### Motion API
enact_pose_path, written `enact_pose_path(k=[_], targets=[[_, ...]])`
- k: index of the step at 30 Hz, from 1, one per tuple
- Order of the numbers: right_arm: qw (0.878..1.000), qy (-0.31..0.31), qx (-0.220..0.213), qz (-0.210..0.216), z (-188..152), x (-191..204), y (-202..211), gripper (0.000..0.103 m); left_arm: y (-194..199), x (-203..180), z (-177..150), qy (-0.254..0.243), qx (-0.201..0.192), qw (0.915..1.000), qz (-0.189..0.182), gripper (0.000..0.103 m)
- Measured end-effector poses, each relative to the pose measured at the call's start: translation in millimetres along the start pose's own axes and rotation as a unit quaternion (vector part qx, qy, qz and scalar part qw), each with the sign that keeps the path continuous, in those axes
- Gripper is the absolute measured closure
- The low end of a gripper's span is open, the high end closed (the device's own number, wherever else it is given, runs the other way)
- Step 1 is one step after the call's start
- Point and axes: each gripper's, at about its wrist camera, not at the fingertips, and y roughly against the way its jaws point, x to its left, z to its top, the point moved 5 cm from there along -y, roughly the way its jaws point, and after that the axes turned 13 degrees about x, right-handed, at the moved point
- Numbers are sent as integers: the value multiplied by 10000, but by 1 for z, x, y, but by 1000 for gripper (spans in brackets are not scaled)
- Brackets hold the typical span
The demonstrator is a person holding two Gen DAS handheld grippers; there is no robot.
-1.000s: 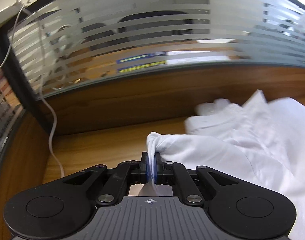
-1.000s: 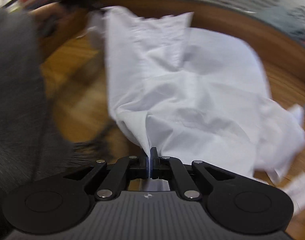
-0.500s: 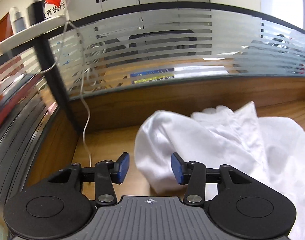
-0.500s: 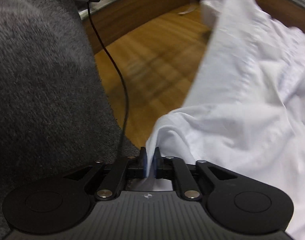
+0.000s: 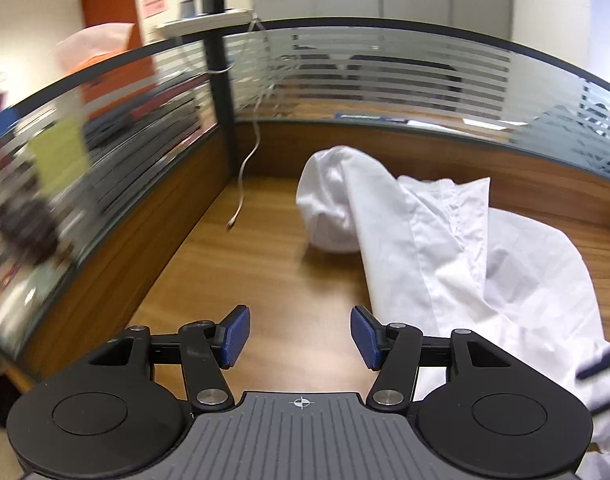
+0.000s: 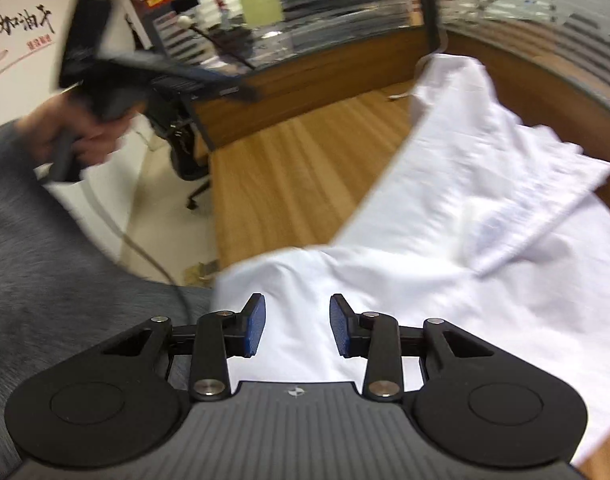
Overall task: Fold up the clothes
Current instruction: 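Open both grippers and drop the shirt spread onto the desk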
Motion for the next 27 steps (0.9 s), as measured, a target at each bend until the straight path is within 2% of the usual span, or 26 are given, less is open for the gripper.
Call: enact_pose_path(k=[10,16,18,20,27], targets=[[9941,-713,270,-766,-101,-71,35,60,35,-59,-67,495,340,9982,-8,38],[9858,-1127,560,-1112,-142,-107,27,60,64,-81,-99,710,461,9964,9,37],[9830,-1268,626,-1170,-144,-119,19,57,73,-84,-109,768,507,9957,49,37],[9821,-1300,677,-1186,-142,-127,10,47,77,-87,-121,812,568,9951,57,33],[9799,-1086,719,-1512,-125,-129,-8,45,60,-102,-152,708,712,9949,124,33]])
